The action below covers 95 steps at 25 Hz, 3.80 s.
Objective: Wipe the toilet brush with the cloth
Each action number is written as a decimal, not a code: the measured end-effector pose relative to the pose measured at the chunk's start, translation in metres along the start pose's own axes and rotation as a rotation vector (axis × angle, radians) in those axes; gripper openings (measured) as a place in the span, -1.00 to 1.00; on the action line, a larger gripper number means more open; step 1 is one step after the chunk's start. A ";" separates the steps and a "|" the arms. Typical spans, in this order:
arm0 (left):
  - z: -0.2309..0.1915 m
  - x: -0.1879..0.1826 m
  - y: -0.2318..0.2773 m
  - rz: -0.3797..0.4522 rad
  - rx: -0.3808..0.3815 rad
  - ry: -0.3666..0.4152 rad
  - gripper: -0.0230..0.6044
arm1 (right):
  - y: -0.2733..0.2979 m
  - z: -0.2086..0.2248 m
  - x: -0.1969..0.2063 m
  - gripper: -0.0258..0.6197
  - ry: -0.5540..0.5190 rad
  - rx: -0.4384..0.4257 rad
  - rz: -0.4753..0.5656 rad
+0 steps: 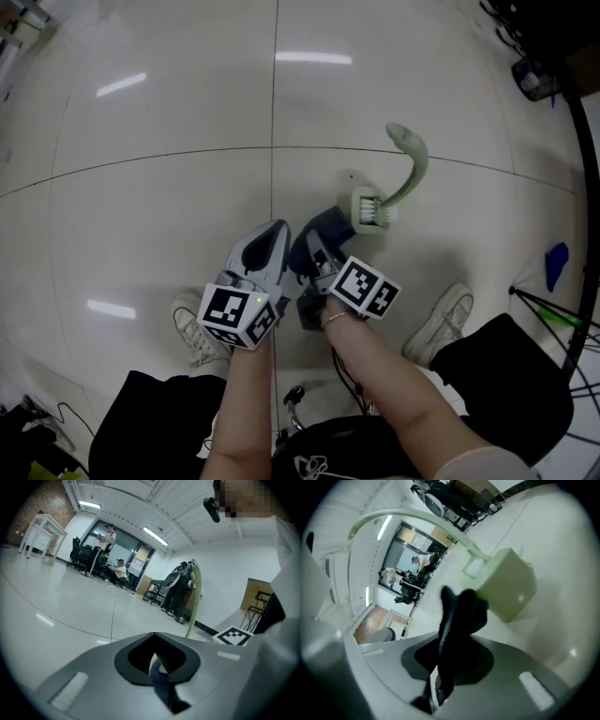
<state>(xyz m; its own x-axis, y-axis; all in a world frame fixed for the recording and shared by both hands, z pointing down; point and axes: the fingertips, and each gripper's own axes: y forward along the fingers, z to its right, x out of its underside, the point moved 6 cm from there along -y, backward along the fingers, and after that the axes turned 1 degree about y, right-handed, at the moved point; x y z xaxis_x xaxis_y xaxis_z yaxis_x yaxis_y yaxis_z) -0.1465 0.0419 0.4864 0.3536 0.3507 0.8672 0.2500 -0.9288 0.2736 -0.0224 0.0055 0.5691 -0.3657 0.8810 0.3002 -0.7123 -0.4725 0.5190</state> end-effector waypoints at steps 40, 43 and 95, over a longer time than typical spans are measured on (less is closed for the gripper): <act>0.084 -0.175 0.019 0.237 0.103 0.152 -0.91 | -0.170 -0.132 -0.168 -0.73 -0.513 -0.082 0.436; 0.091 -0.210 0.025 0.247 0.132 0.148 -0.91 | -0.178 -0.190 -0.193 -0.73 -0.691 -0.209 0.420; 0.113 -0.216 0.055 0.170 0.251 0.167 -0.91 | -0.132 -0.084 -0.143 -0.73 -0.803 0.070 0.271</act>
<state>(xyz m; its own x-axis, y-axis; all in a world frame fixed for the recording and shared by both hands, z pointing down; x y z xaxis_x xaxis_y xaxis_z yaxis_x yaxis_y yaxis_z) -0.1073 -0.0711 0.2668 0.2621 0.1499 0.9533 0.4219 -0.9063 0.0265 0.0736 -0.0561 0.3899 0.0364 0.4648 0.8846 -0.6132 -0.6886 0.3871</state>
